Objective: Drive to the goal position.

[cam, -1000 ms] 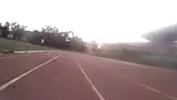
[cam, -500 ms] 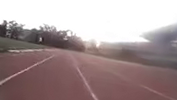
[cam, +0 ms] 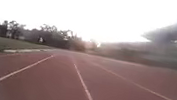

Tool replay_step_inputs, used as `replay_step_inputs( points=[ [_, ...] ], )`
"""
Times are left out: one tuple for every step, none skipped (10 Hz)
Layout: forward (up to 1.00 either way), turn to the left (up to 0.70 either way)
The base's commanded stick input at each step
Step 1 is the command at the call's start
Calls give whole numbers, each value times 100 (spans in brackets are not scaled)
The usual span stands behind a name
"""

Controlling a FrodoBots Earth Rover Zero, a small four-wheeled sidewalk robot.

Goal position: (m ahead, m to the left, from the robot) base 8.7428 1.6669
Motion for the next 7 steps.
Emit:
replay_step_inputs(
  points=[
    [70, 4],
    [70, 7],
    [70, 27],
    [70, 35],
    [70, 34],
    [70, 27],
    [70, 2]
  ],
)
